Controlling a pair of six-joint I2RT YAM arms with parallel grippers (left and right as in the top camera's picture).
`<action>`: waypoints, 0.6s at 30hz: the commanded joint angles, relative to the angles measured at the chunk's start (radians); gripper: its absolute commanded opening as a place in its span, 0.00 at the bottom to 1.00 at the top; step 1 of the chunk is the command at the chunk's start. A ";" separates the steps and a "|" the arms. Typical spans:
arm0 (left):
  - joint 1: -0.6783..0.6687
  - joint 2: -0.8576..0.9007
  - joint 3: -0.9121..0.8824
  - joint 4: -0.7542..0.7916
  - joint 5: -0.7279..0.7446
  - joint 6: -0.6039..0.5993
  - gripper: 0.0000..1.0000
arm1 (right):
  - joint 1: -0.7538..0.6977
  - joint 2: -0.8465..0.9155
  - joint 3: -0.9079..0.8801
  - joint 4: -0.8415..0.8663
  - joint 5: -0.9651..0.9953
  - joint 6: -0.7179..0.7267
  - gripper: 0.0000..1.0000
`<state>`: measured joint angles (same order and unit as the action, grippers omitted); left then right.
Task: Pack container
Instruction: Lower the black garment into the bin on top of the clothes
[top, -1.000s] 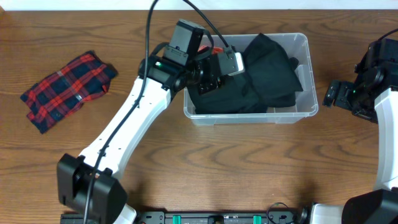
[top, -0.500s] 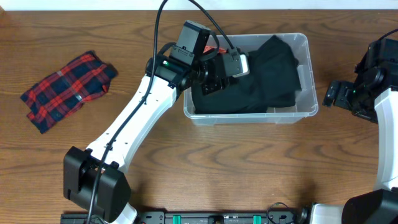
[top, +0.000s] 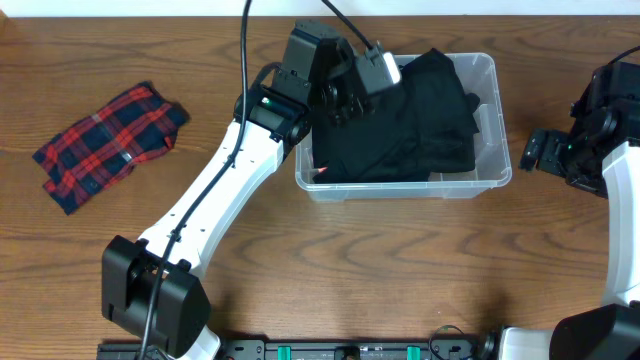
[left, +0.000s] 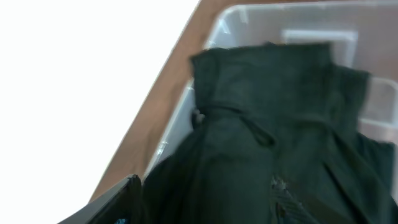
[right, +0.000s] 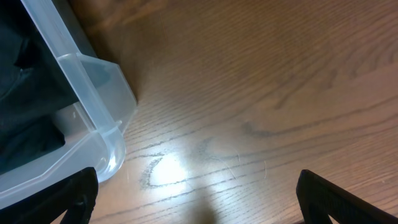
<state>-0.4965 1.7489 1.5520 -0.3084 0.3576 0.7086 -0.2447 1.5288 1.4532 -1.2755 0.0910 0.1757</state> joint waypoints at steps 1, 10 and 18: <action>-0.001 -0.011 0.025 0.029 -0.059 -0.146 0.60 | 0.003 -0.010 0.010 0.000 0.013 0.011 0.99; -0.058 0.004 0.024 0.089 -0.056 -0.255 0.06 | 0.003 -0.010 0.010 0.000 0.013 0.010 0.99; -0.111 0.116 0.024 0.310 -0.056 -0.255 0.06 | 0.003 -0.010 0.010 0.000 0.013 0.010 0.99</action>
<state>-0.6029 1.8008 1.5589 -0.0280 0.3073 0.4683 -0.2447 1.5288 1.4532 -1.2751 0.0910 0.1757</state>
